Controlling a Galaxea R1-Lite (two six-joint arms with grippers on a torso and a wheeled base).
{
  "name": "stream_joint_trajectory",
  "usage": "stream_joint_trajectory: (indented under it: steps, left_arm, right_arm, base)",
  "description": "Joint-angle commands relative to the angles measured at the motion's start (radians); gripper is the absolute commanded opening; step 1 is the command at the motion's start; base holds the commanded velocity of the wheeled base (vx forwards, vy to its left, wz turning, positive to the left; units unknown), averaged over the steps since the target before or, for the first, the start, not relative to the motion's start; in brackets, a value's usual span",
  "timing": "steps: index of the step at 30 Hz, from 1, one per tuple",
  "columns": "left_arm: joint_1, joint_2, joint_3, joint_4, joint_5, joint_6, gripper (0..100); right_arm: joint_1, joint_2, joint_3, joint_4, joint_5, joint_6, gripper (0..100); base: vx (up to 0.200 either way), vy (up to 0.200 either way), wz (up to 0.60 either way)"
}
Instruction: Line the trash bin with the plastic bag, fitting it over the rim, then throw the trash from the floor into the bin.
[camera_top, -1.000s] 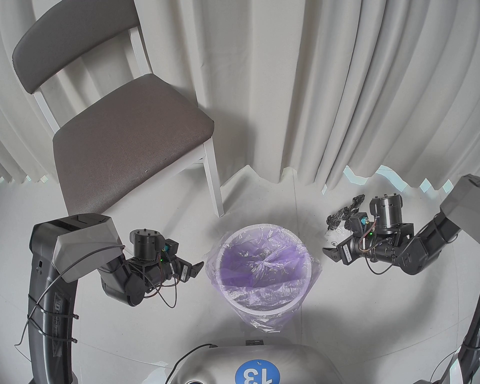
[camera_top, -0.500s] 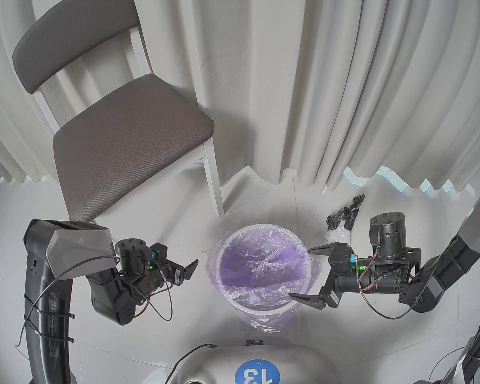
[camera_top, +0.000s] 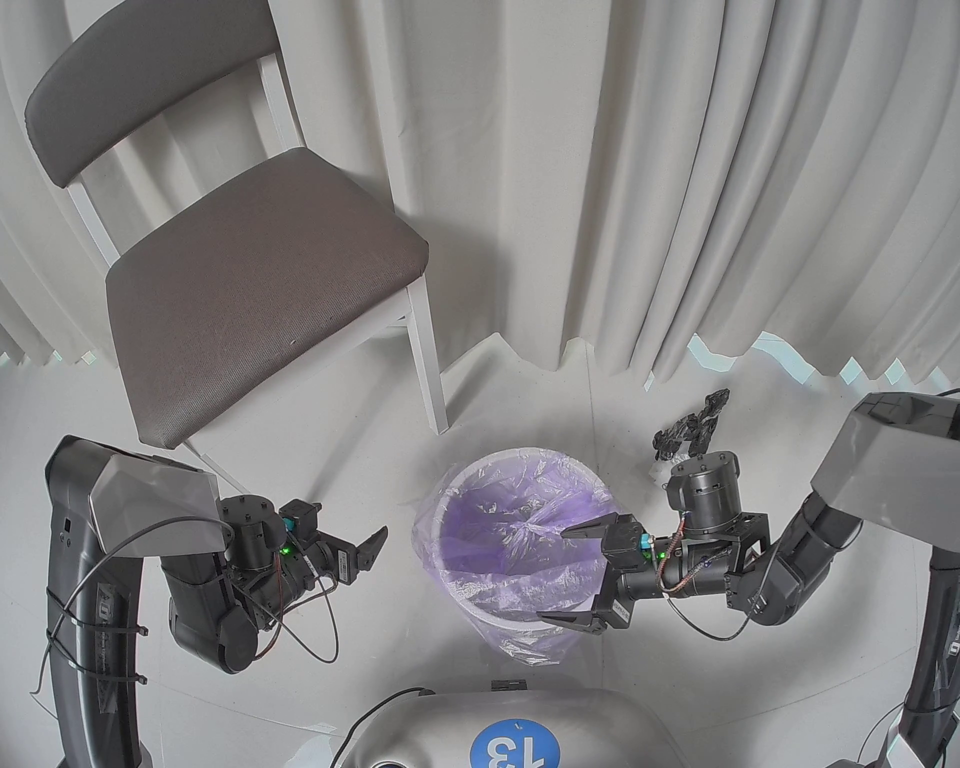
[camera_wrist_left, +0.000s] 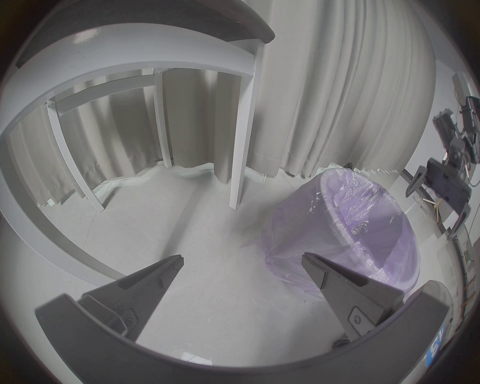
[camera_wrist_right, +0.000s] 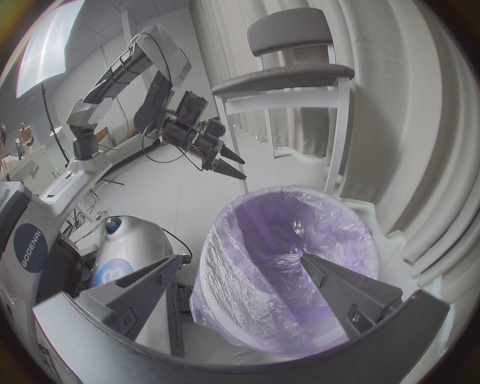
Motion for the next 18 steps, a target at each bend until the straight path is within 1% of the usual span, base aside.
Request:
stream_joint_trajectory:
  steps: [1,9,13,14,18]
  left_arm:
    - [0.0,0.001,0.002,-0.018,0.0,0.0,100]
    - [0.0,0.013,-0.006,-0.018,-0.002,0.0,100]
    - [0.005,0.022,-0.008,-0.018,-0.002,0.001,100]
    - [0.005,0.022,-0.008,-0.018,-0.003,0.0,100]
    - [0.007,0.025,-0.012,-0.018,-0.003,0.0,100]
  right_arm:
    - [-0.021,0.094,-0.041,0.0,0.002,0.0,100]
    - [-0.041,0.14,-0.073,-0.009,0.007,-0.002,100]
    - [-0.052,0.152,-0.088,-0.009,0.07,0.0,100]
    - [-0.052,0.154,-0.088,-0.009,0.073,0.0,0]
    - [-0.052,0.154,-0.09,-0.013,0.073,0.0,0]
  base:
    - [0.0,0.0,0.0]
    - [0.0,0.0,0.0]
    - [0.0,0.0,0.0]
    - [0.0,0.0,0.0]
    - [0.0,0.0,0.0]
